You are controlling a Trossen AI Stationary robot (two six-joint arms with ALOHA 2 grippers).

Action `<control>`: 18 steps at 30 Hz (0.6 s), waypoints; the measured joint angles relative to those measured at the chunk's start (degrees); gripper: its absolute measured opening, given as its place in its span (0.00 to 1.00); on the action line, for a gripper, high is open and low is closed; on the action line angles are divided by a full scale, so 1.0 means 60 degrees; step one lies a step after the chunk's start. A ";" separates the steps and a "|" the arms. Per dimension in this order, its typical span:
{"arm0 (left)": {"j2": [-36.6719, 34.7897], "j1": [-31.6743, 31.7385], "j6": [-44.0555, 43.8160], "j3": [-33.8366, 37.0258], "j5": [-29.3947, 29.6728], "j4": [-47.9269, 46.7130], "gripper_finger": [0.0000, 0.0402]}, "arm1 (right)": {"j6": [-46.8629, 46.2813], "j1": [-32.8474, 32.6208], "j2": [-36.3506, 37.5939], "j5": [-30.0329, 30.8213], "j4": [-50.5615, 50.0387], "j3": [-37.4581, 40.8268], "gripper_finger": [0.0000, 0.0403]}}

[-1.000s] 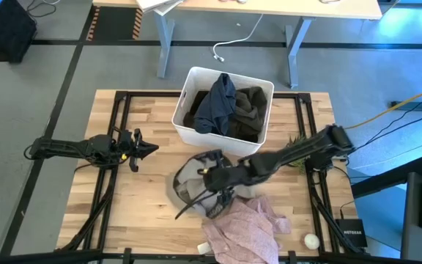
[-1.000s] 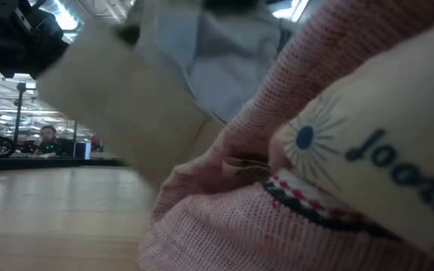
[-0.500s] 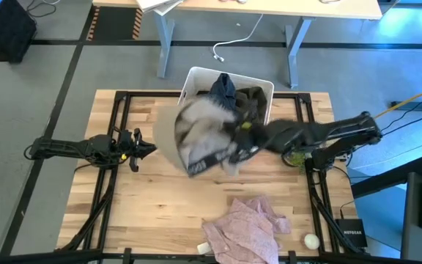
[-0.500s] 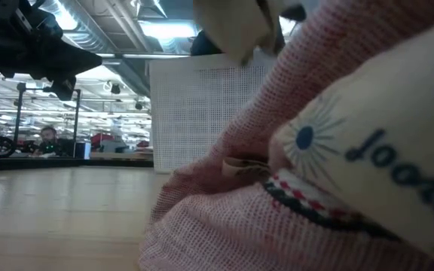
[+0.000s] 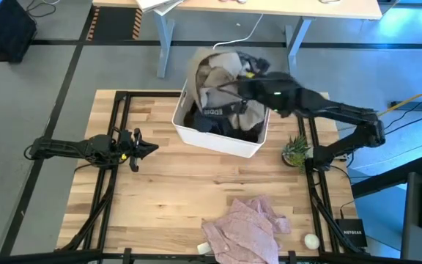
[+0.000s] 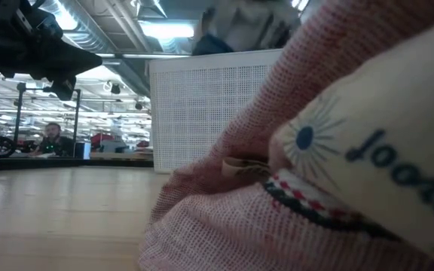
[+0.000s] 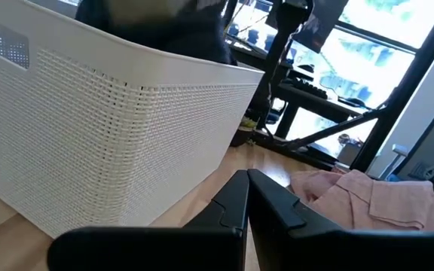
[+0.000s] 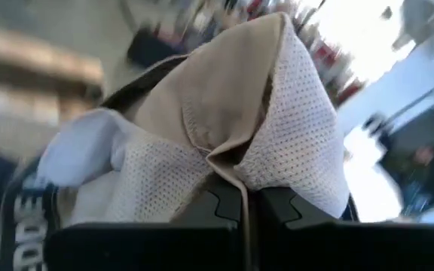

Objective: Sort clothes
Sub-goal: Put the gray short into the white bin

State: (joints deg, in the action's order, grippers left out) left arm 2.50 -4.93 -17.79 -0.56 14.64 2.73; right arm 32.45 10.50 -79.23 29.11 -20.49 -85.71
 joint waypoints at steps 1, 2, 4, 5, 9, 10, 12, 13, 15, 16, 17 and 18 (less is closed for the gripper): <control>0.0002 0.0000 0.0032 0.0000 0.0006 0.0002 0.01 | -0.0238 0.0219 -0.0106 -0.0087 -0.0145 0.0237 0.03; 0.0004 0.0000 0.0036 0.0000 0.0006 0.0002 0.01 | -0.0450 0.0439 -0.0186 -0.0217 -0.0236 0.0501 0.03; 0.0000 0.0000 -0.0011 0.0000 0.0006 0.0002 0.01 | -0.0853 0.0815 -0.0274 -0.0338 -0.0167 0.1046 0.03; 0.0004 0.0000 -0.0008 0.0003 0.0006 0.0002 0.01 | -0.1093 0.0973 -0.0307 -0.0376 -0.0023 0.1306 0.03; 0.0001 0.0000 0.0107 0.0001 0.0027 0.0002 0.01 | -0.2092 0.1371 -0.0510 -0.0394 0.0058 0.1920 0.05; 0.0004 0.0000 0.0110 0.0004 0.0025 0.0002 0.01 | -0.2369 0.1413 -0.0556 -0.0394 0.0027 0.1934 0.09; 0.0000 0.0000 0.0114 0.0000 0.0027 0.0002 0.01 | -0.2672 0.1386 -0.0575 -0.0329 -0.0126 0.1934 0.19; 0.0001 0.0000 0.0118 0.0000 0.0027 0.0002 0.01 | -0.2703 0.1383 -0.0571 -0.0275 -0.0122 0.1930 0.25; 0.0004 0.0000 0.0232 0.0000 0.0027 0.0002 0.01 | -0.2696 0.1323 -0.0553 -0.0248 -0.0157 0.1836 0.37; 0.0000 0.0000 0.0251 0.0004 0.0024 0.0002 0.01 | -0.2692 0.1242 -0.0553 -0.0241 -0.0201 0.1728 0.43; 0.0000 0.0000 0.0251 0.0000 0.0029 0.0002 0.01 | -0.2621 0.1179 -0.0553 -0.0206 -0.0237 0.1556 0.49; 0.0004 0.0000 0.0246 0.0001 0.0030 0.0002 0.01 | -0.2585 0.1132 -0.0545 -0.0187 -0.0274 0.1346 0.54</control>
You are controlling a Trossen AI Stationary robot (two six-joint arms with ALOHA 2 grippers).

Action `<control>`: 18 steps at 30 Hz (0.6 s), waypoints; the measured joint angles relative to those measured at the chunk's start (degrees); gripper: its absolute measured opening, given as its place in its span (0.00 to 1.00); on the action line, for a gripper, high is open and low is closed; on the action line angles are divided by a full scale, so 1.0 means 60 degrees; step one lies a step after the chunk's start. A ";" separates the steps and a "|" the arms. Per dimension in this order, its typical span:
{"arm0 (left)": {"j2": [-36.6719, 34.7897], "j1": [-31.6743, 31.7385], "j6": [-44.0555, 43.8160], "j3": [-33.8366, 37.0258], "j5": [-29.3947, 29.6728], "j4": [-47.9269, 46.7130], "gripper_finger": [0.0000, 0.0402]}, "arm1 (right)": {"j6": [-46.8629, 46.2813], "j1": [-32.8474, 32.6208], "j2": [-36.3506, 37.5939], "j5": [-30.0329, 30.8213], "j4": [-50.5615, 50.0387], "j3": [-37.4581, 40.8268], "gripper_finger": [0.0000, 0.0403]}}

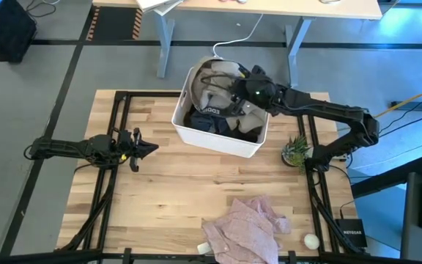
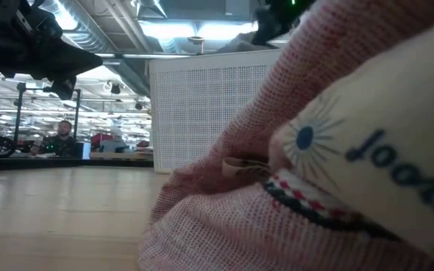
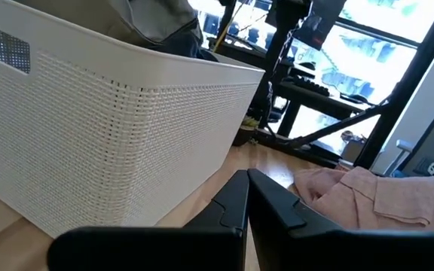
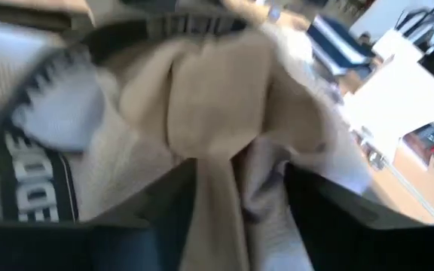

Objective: Sort clothes
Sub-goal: Put the gray short into the white bin, then put the pink polo shirt into the white bin

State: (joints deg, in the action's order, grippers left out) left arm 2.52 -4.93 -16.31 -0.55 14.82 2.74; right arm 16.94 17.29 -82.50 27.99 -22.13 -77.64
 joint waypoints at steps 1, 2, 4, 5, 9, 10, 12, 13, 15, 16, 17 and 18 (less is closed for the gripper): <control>0.0000 0.0000 -0.0001 0.0001 0.0016 0.0000 0.01 | 0.0007 -0.0071 0.0025 0.0032 -0.0069 -0.0236 0.59; -0.0004 0.0000 -0.0003 0.0001 0.0044 0.0005 0.01 | 0.0008 -0.0138 0.0062 0.0054 -0.0194 -0.0465 0.63; 0.0000 0.0000 -0.0086 0.0002 0.0056 0.0007 0.01 | 0.0007 -0.0268 0.0087 0.0094 -0.0437 -0.0902 0.70; 0.0000 0.0000 -0.0144 0.0000 0.0059 0.0007 0.01 | -0.0003 -0.0339 0.0087 0.0147 -0.0571 -0.1105 0.73; -0.0001 0.0000 -0.0147 -0.0001 0.0059 0.0007 0.01 | -0.0012 -0.0520 0.0105 0.0347 -0.0973 -0.1671 0.80; -0.0004 0.0000 -0.0147 -0.0001 0.0059 0.0007 0.01 | -0.0011 -0.0531 0.0119 0.0426 -0.1080 -0.1788 0.81; 0.0000 0.0000 -0.0147 0.0001 0.0059 0.0007 0.01 | -0.0012 -0.0516 0.0137 0.0499 -0.1362 -0.2005 0.81; -0.0001 0.0000 -0.0147 0.0000 0.0059 0.0007 0.01 | -0.0030 -0.0514 0.0140 0.0496 -0.1433 -0.2075 0.81; -0.0002 0.0000 -0.0147 0.0001 0.0059 0.0007 0.01 | -0.0081 -0.0512 0.0160 0.0495 -0.1588 -0.2140 0.81; 0.0000 0.0000 -0.0147 -0.0001 0.0059 0.0007 0.01 | -0.0081 -0.0512 0.0180 0.0492 -0.1599 -0.2140 0.80; 0.0000 0.0000 -0.0147 -0.0001 0.0059 0.0007 0.01 | -0.0081 -0.0512 0.0209 0.0489 -0.1592 -0.2140 0.80; -0.0004 0.0000 -0.0147 0.0001 0.0059 0.0007 0.01 | -0.0081 -0.0512 0.0243 0.0489 -0.1589 -0.2140 0.80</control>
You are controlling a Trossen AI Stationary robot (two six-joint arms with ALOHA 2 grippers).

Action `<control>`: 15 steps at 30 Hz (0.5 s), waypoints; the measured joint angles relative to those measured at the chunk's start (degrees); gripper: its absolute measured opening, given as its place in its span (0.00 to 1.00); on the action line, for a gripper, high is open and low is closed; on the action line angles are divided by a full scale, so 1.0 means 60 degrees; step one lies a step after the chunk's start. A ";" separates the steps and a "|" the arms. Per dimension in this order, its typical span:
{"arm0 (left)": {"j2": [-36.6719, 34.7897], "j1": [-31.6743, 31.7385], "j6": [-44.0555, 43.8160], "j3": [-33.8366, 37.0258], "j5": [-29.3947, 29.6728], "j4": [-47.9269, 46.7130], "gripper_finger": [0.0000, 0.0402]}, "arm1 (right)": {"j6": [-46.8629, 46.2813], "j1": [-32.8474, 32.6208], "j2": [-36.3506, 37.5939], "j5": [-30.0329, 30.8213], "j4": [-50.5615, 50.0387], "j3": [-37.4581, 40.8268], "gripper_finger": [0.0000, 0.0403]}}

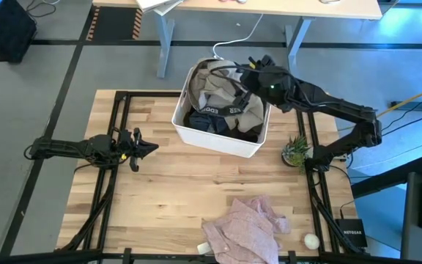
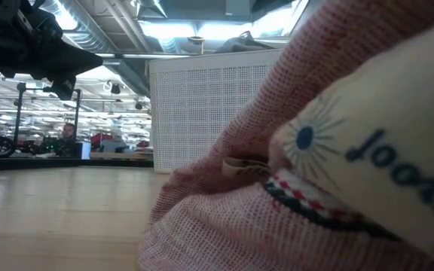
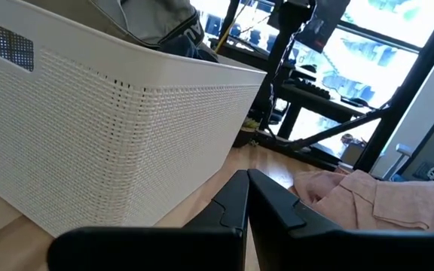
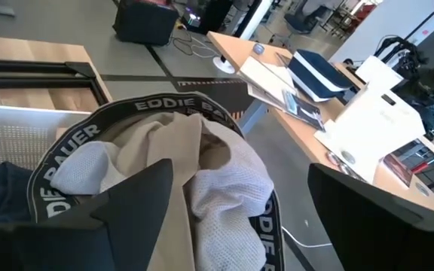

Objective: Sort clothes
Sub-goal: Put the pink polo shirt into the white bin

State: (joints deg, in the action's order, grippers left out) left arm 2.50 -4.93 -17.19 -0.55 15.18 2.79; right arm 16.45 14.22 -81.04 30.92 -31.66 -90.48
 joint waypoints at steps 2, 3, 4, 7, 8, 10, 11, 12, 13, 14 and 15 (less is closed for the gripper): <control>0.0004 0.0000 0.0000 0.0000 0.0000 0.0000 0.01 | 0.0049 0.0000 0.0126 0.0000 0.0001 0.0000 0.80; 0.0004 0.0000 0.0000 -0.0002 0.0000 0.0000 0.01 | 0.0065 0.0000 0.0207 0.0000 0.0004 0.0000 0.80; 0.0001 0.0000 0.0000 -0.0002 0.0000 0.0000 0.01 | 0.0069 0.0000 0.0305 -0.0001 0.0004 0.0000 0.80; 0.0004 0.0000 0.0000 -0.0002 0.0000 0.0000 0.01 | 0.0051 0.0000 0.0598 -0.0058 -0.0069 -0.0004 0.80; 0.0003 0.0000 0.0000 -0.0002 0.0000 0.0000 0.01 | 0.0049 0.0000 0.0697 -0.0076 -0.0157 -0.0004 0.80; 0.0004 0.0000 0.0000 0.0000 -0.0002 0.0000 0.01 | 0.0049 0.0000 0.0865 -0.0080 -0.0340 -0.0004 0.80; 0.0002 0.0000 0.0000 -0.0002 0.0000 0.0000 0.01 | 0.0040 0.0000 0.0949 -0.0083 -0.0467 -0.0004 0.80; 0.0004 0.0000 0.0000 -0.0002 0.0000 0.0000 0.01 | 0.0004 0.0000 0.1023 -0.0089 -0.0607 -0.0004 0.80; 0.0004 0.0000 0.0000 -0.0002 0.0000 0.0000 0.01 | -0.0064 0.0000 0.1091 -0.0134 -0.0714 -0.0004 0.80; 0.0003 0.0000 0.0000 0.0001 -0.0003 0.0000 0.01 | -0.0164 0.0000 0.1162 -0.0299 -0.0810 -0.0004 0.80; 0.0001 0.0000 0.0000 -0.0001 -0.0001 0.0000 0.01 | -0.0242 0.0000 0.1236 -0.0484 -0.0933 -0.0004 0.80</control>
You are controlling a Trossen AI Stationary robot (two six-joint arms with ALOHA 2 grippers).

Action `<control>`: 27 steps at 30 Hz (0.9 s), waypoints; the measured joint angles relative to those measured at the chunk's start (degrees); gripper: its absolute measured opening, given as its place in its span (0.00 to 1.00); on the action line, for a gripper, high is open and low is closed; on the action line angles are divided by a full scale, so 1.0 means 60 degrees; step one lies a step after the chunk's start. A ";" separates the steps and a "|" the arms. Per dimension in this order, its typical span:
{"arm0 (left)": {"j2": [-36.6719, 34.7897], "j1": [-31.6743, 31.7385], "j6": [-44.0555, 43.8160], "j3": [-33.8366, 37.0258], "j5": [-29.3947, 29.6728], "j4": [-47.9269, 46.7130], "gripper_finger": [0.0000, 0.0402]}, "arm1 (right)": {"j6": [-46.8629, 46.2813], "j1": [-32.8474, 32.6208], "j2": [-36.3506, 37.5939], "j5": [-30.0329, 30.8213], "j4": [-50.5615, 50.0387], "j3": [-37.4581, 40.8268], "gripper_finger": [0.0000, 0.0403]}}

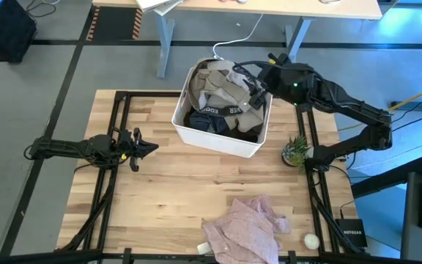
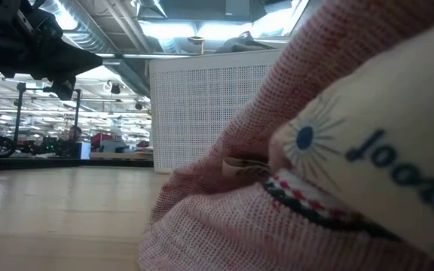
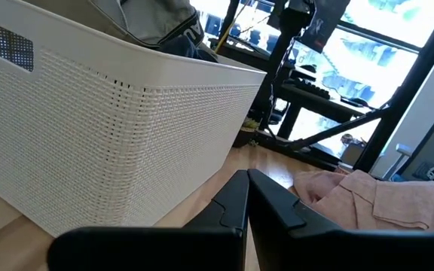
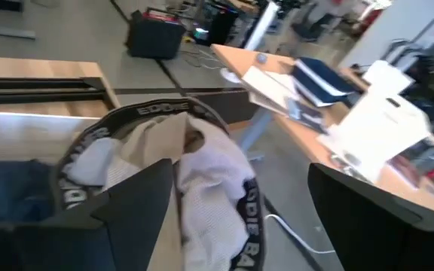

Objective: Sort clothes
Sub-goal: Put the pink polo shirt into the white bin

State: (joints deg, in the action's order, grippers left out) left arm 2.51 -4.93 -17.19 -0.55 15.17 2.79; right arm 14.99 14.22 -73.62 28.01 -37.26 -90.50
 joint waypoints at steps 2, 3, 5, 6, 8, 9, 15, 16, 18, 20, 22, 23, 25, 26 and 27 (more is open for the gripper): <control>-0.0001 0.0000 0.0000 0.0003 -0.0001 0.0000 0.01 | -0.0188 0.0000 0.0123 -0.0447 -0.0175 0.0000 0.80; 0.0002 0.0000 0.0000 0.0003 0.0001 0.0000 0.01 | -0.0264 0.0000 0.0178 -0.0681 -0.0199 0.0000 0.80; -0.0001 0.0000 0.0000 0.0001 -0.0003 0.0000 0.01 | -0.0388 -0.0038 0.0235 -0.1265 -0.0323 0.0000 0.80; 0.0000 0.0000 0.0000 -0.0001 -0.0003 0.0000 0.01 | -0.0440 -0.0140 0.0247 -0.1447 -0.0389 0.0000 0.80; -0.0001 0.0000 0.0000 0.0001 -0.0002 0.0000 0.01 | -0.0448 -0.0366 0.0247 -0.1601 -0.0520 0.0000 0.80; -0.0001 0.0000 0.0000 -0.0001 -0.0003 0.0000 0.01 | -0.0410 -0.0512 0.0247 -0.1608 -0.0576 0.0000 0.80; 0.0000 0.0000 0.0000 -0.0001 -0.0003 0.0000 0.01 | -0.0278 -0.1782 0.0247 -0.1603 -0.0611 0.0000 0.80; -0.0001 0.0000 0.0001 0.0001 -0.0002 0.0000 0.01 | -0.0278 -0.2020 0.0247 -0.1603 -0.0617 0.0000 0.80; 0.0000 0.0000 0.0000 -0.0001 -0.0003 0.0000 0.01 | -0.0329 -0.2519 0.0238 -0.1600 -0.0615 0.0000 0.80; 0.0001 0.0000 0.0001 -0.0001 -0.0003 0.0000 0.01 | -0.0498 -0.2964 0.0167 -0.1600 -0.0607 0.0000 0.80; 0.0000 -0.0002 0.0000 0.0002 -0.0003 0.0000 0.01 | -0.0686 -0.3404 0.0018 -0.1600 -0.0688 0.0000 0.80; 0.0002 0.0000 0.0000 -0.0001 -0.0003 0.0000 0.01 | -0.0774 -0.3627 -0.0062 -0.1596 -0.0790 0.0000 0.80; 0.0002 0.0000 0.0000 0.0002 -0.0003 0.0000 0.01 | -0.1000 -0.4029 -0.0243 -0.1596 -0.0993 0.0000 0.80; 0.0002 0.0000 0.0000 0.0000 -0.0003 0.0000 0.01 | -0.1126 -0.4229 -0.0343 -0.1596 -0.1081 0.0000 0.80; 0.0001 0.0000 0.0002 0.0000 -0.0003 0.0000 0.01 | -0.1234 -0.4430 -0.0446 -0.1596 -0.1179 0.0000 0.80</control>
State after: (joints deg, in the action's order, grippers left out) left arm 2.51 -4.93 -17.18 -0.55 15.16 2.79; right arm 7.59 -12.36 -76.30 18.44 -44.33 -90.50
